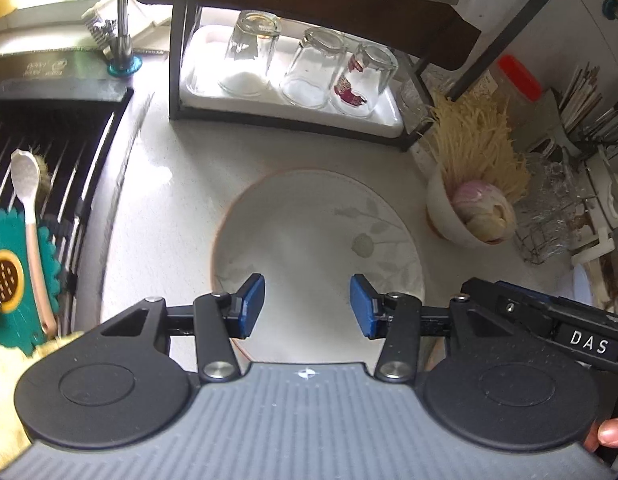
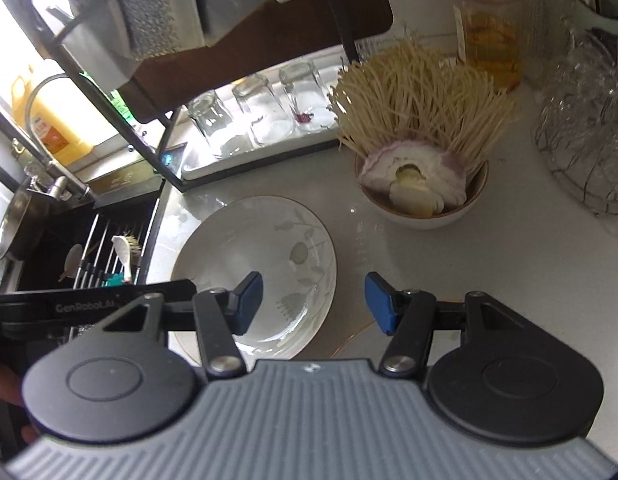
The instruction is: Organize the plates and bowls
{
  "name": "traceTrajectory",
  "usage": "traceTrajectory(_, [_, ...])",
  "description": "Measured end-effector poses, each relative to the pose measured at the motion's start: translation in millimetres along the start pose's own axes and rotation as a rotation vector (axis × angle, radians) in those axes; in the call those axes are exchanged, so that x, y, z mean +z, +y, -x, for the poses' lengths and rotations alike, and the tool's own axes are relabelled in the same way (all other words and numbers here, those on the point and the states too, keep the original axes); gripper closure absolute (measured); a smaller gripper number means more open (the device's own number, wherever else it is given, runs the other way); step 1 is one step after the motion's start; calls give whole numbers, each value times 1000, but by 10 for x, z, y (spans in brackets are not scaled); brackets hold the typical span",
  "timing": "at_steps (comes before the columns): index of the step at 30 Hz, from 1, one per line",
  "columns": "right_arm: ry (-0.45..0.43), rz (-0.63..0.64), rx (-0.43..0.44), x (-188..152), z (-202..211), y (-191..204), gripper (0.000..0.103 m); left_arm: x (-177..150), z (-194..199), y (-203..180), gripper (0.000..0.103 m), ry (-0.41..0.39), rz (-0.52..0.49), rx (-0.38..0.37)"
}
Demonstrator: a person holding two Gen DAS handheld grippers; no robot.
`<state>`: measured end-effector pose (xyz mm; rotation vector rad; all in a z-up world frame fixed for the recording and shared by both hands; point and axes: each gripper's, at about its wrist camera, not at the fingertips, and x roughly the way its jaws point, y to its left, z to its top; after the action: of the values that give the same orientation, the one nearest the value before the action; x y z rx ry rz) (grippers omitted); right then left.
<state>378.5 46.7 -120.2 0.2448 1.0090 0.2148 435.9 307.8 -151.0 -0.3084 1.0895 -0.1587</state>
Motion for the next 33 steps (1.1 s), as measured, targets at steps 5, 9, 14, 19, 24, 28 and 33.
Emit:
traceTrajectory(5, [42, -15, -12, 59, -244, 18, 44, 201, -142, 185, 47, 12, -12, 7])
traceTrajectory(9, [87, -41, -24, 100, -425, 17, 54, 281, -270, 299, 47, 38, -37, -3])
traceTrajectory(14, [129, -72, -44, 132, -596, -31, 63, 344, -468, 393, 49, 79, -51, -7])
traceTrajectory(19, [175, -121, -44, 141, -734, -95, 72, 398, -606, 463, 58, 95, -50, -5])
traceTrajectory(24, [195, -133, -40, 141, -789, -113, 79, 436, -752, 539, 71, 128, -19, -27])
traceTrajectory(28, [209, -131, -30, 140, -816, -131, 85, 452, -799, 546, 78, 124, -9, -35])
traceTrajectory(33, [215, -108, -13, 156, -828, -134, 89, 444, -795, 546, 78, 112, 0, -33])
